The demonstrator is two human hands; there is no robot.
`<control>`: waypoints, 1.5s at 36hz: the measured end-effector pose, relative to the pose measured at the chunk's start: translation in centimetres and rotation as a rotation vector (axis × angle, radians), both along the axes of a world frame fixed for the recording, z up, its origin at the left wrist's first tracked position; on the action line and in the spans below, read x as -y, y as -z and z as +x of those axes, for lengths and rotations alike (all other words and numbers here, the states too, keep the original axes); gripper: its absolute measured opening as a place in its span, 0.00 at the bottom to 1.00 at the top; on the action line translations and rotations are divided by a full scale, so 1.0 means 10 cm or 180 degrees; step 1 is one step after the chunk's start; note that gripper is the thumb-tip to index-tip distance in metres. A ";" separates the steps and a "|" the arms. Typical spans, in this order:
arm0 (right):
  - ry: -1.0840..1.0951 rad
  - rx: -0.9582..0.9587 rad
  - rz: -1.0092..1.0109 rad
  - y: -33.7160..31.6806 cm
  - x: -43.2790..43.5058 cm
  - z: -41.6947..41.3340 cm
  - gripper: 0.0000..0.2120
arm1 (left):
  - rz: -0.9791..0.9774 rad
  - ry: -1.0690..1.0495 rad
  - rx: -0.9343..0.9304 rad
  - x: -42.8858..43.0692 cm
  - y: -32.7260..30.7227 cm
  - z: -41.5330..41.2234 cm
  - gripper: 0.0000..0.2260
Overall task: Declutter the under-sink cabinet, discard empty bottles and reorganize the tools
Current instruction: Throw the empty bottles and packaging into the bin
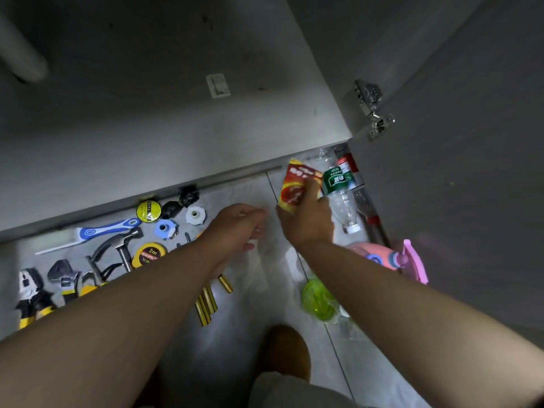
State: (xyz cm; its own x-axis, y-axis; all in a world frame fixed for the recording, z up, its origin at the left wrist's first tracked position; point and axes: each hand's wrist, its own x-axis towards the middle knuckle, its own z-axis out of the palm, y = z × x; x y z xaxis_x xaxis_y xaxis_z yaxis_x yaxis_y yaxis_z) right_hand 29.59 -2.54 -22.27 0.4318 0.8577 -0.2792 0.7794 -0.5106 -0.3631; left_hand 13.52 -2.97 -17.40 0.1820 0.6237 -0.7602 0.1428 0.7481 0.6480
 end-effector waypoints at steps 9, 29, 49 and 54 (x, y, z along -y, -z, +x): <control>-0.0893 -0.2027 0.0044 -0.33 0.32 -0.08 0.61 | -0.0096 -0.0641 0.0654 0.03 -0.17 0.03 0.13; 0.0589 -0.0345 -0.1132 0.31 -0.25 0.09 0.41 | 0.0127 -0.0540 -0.0227 0.07 0.14 -0.32 0.15; 0.0859 -0.1720 0.0301 -2.53 1.41 0.98 0.23 | 0.1079 0.0372 0.0253 0.61 -2.01 0.63 0.06; 0.0972 -0.1465 0.0353 -3.21 2.52 1.40 0.18 | 0.1261 0.1487 0.0204 1.18 -2.66 1.22 0.08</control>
State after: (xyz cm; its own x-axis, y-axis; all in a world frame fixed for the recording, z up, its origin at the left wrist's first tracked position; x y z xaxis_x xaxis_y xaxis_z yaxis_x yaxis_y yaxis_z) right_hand 43.57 -27.70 9.78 0.5200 0.7478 -0.4128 0.3506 -0.6276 -0.6951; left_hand 25.68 -14.72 9.18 0.5419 0.6998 -0.4655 0.3490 0.3165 0.8820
